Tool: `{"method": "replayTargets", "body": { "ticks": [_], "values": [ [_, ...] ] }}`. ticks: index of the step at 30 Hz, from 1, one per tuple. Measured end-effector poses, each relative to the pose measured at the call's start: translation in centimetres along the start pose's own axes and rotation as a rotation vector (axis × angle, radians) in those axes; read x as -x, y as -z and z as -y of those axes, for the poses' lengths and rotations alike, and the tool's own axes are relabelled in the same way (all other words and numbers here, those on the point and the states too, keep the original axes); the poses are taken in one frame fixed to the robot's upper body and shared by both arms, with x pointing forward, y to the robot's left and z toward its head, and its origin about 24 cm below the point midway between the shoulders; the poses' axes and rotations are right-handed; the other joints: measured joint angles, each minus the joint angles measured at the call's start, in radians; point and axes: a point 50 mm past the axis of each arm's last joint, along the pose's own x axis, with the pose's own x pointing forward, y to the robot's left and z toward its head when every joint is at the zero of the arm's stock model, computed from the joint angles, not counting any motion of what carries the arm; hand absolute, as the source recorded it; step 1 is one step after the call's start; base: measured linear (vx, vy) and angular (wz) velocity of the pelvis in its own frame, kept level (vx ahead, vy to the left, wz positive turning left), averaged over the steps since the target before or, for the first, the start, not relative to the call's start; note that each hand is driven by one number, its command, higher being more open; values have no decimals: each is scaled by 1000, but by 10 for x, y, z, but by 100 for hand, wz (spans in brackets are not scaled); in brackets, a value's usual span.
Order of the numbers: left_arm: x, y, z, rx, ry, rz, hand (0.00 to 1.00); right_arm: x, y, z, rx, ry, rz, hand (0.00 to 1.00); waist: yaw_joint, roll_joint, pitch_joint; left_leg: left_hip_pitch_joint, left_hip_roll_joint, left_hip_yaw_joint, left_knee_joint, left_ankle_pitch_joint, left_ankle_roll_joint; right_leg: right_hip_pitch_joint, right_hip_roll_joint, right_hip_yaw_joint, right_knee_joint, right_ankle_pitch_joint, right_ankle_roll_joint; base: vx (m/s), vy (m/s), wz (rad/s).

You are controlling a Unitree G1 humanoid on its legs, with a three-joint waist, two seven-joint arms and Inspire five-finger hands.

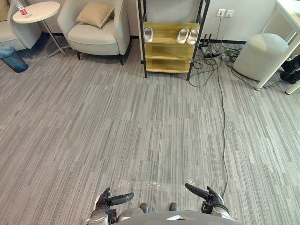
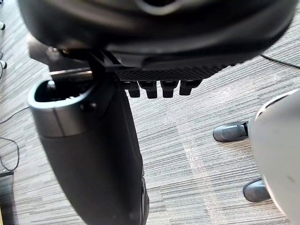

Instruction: Organize the slippers on the shoe rack

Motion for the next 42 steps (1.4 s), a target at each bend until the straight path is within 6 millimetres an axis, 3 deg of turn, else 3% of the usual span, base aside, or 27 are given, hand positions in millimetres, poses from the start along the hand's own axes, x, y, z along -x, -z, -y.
{"method": "replayTargets", "body": {
  "ticks": [24, 30, 32, 33, 34, 35, 37, 39, 41, 42],
  "values": [
    [0, -1, -1, -4, -2, 1, 100, 0, 1, -1, 25, -5, -5, 100, 3, -7, 7, 17, 0, 4, -23, 3, 0, 4, 0, -2, 0, 0, 1, -8, -3, -1],
    [-2, -8, -3, -12, -3, 20, 100, 0, -1, -5, 37, -18, 1, 100, 22, -21, 13, -80, 1, 32, 80, -49, 19, -57, -4, 21, 6, -1, 1, -37, -7, -13],
    [-2, -9, -2, -24, 3, 22, 100, 0, -4, -5, 40, -18, 12, 100, 22, -13, 17, -127, 11, 44, 170, -110, 32, -108, -8, 29, 95, -56, 7, 2, 33, -21],
    [-2, -9, -2, -37, 8, 24, 100, -1, -7, -3, 41, -15, 23, 100, 22, -10, 20, -145, 16, 52, 223, -151, 34, -171, -22, 28, 244, -126, 25, 27, 54, -22],
    [-2, -9, -1, -49, 12, 24, 100, 0, -7, -2, 42, -13, 24, 100, 22, -10, 21, -149, 16, 57, 244, -168, 39, -203, -33, 21, 323, -155, 40, 39, 79, -20],
    [-2, -9, -1, -59, 14, 24, 100, -1, -7, -1, 43, -12, 24, 100, 22, -9, 23, -151, 17, 60, 261, -183, 41, -235, -43, 12, 400, -172, 52, 67, 87, -15],
    [-3, -13, -2, -102, 22, 33, 100, -1, -14, 0, 33, -10, 50, 100, 18, -11, 37, -124, 9, 64, 291, -213, 64, -364, -101, -36, 721, -185, 76, 121, 95, -6],
    [-4, -17, -3, -118, 18, 41, 100, -1, -17, -2, 29, -19, 63, 100, 12, -16, 48, -81, 1, 51, 291, -237, 72, -424, -138, -68, 867, -226, 64, 257, 45, 14],
    [-4, -18, -3, -117, 16, 45, 100, -2, -21, -5, 29, -28, 72, 100, 0, -14, 50, -28, 14, 20, 266, -257, 64, -445, -139, -112, 827, -257, 22, 279, -20, 40],
    [-5, -19, -1, -115, 18, 47, 100, -2, -24, -6, 29, -31, 79, 100, -6, -10, 53, -8, 23, 6, 246, -258, 61, -462, -132, -127, 780, -259, 17, 362, -78, 46]
  ]
}}
